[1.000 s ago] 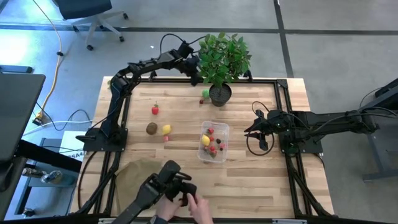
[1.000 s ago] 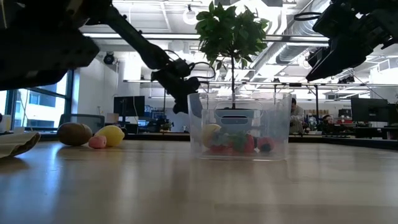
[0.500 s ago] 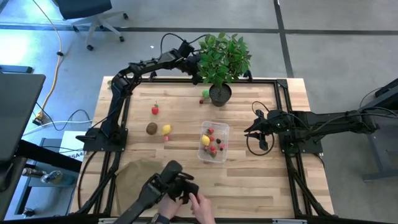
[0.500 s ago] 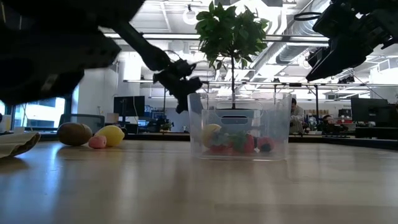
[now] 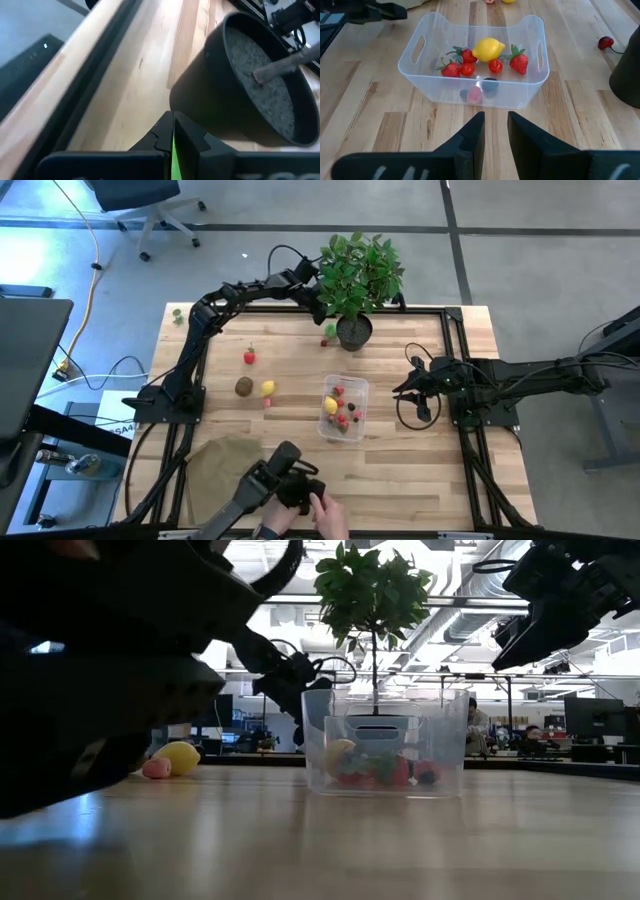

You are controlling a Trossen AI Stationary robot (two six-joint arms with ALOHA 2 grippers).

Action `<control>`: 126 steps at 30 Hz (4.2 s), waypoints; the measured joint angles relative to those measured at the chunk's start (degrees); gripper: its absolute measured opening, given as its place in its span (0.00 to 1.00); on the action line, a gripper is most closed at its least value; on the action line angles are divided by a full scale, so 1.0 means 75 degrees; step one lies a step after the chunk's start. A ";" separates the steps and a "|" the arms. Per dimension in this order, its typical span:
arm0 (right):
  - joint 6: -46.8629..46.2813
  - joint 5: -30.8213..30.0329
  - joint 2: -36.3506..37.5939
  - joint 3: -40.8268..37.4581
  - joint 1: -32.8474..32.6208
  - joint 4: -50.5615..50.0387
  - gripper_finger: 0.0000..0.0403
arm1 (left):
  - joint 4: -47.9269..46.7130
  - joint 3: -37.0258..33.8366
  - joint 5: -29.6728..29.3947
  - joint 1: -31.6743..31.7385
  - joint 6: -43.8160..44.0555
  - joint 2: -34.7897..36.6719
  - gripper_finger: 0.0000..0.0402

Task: Pick and placing Produce into tupperware
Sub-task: Put the green cabbage into the transparent container

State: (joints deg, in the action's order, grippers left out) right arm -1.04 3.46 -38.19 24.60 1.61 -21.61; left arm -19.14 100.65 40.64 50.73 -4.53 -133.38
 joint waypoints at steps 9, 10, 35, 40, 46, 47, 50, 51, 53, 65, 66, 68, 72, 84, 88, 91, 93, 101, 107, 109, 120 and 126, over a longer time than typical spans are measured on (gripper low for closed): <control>0.0000 0.0000 -0.0001 0.0000 -0.0001 0.0000 0.18 | -0.0209 -0.0012 -0.0128 -0.0125 0.0020 -0.0120 0.00; -0.0001 0.0000 0.0000 0.0000 0.0000 0.0000 0.18 | -0.0246 -0.0012 -0.0195 -0.0137 -0.0002 -0.0123 0.00; -0.0001 0.0000 -0.0001 0.0000 0.0000 0.0002 0.18 | -0.2727 -0.0004 0.0214 -0.0281 -0.1399 -0.0016 0.00; -0.0001 0.0000 0.0000 0.0000 -0.0001 0.0001 0.18 | -0.3462 -0.0007 0.0298 -0.0321 -0.2004 -0.0018 0.00; -0.0002 0.0000 0.0002 0.0000 -0.0001 0.0000 0.18 | -0.3863 -0.0007 0.0341 -0.0383 -0.2341 0.0023 0.00; -0.0002 0.0000 -0.0001 0.0000 0.0001 0.0002 0.18 | -0.3965 -0.0009 0.0358 -0.0383 -0.2408 0.0050 0.00; -0.0001 0.0000 -0.0001 0.0000 -0.0001 0.0000 0.18 | -0.4136 -0.0007 0.0354 -0.0380 -0.2618 0.0215 0.00; 0.0001 0.0000 0.0000 0.0000 0.0001 0.0000 0.18 | -0.4258 -0.0007 0.0328 -0.0382 -0.2702 0.0277 0.00; -0.0002 0.0000 -0.0001 0.0000 0.0002 0.0000 0.18 | -0.4326 -0.0007 0.0200 -0.0419 -0.2793 0.0361 0.00; 0.0001 0.0000 -0.0001 0.0000 -0.0001 0.0003 0.18 | -0.3085 -0.0007 -0.0946 -0.0509 -0.2354 0.0504 0.00; 0.0000 0.0000 -0.0001 0.0000 -0.0001 0.0001 0.18 | -0.2979 -0.0007 -0.1080 -0.0518 -0.2306 0.0501 0.00; 0.0000 0.0000 -0.0001 0.0000 -0.0001 0.0000 0.18 | -0.2749 -0.0007 -0.1196 -0.0567 -0.2146 0.0501 0.00; 0.0000 0.0000 0.0002 0.0000 -0.0001 0.0000 0.18 | -0.2570 -0.0007 -0.1177 -0.0673 -0.1882 0.0501 0.00; 0.0000 0.0000 0.0000 0.0000 0.0001 0.0000 0.18 | -0.2741 -0.0007 -0.1109 -0.1000 -0.1354 0.0485 0.00; 0.0001 0.0000 0.0002 0.0000 0.0001 0.0000 0.18 | -0.3143 -0.0021 -0.0900 -0.1073 -0.1328 0.0362 0.00; -0.0001 0.0001 -0.0001 0.0000 -0.0001 0.0002 0.18 | -0.3244 -0.0005 -0.0617 -0.1165 -0.1335 0.0260 0.00; -0.0002 0.0000 0.0002 0.0000 0.0002 0.0000 0.18 | -0.3487 -0.0024 -0.0412 -0.1188 -0.1374 0.0244 0.00; -0.0002 0.0000 0.0000 0.0000 -0.0001 0.0000 0.18 | -0.4407 -0.0012 -0.0368 -0.1442 -0.1842 0.0253 0.00; 0.0001 0.0000 -0.0001 0.0000 0.0001 0.0000 0.18 | -0.4585 -0.0015 -0.0716 -0.1415 -0.1936 0.0253 0.00; -0.0002 0.0000 0.0002 0.0000 0.0002 0.0000 0.18 | -0.4554 -0.0012 -0.0700 -0.1324 -0.1903 0.0253 0.00; 0.0001 0.0000 0.0002 0.0000 -0.0001 0.0000 0.18 | -0.4797 -0.0014 -0.0782 -0.0890 -0.2200 0.0381 0.00; 0.0001 0.0001 -0.0001 0.0000 -0.0001 0.0002 0.18 | -0.5301 -0.0013 -0.1094 -0.0629 -0.2696 0.0569 0.00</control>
State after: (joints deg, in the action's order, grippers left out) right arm -1.04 3.47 -38.20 24.60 1.61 -21.59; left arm -58.90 100.55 32.43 46.02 -24.75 -129.11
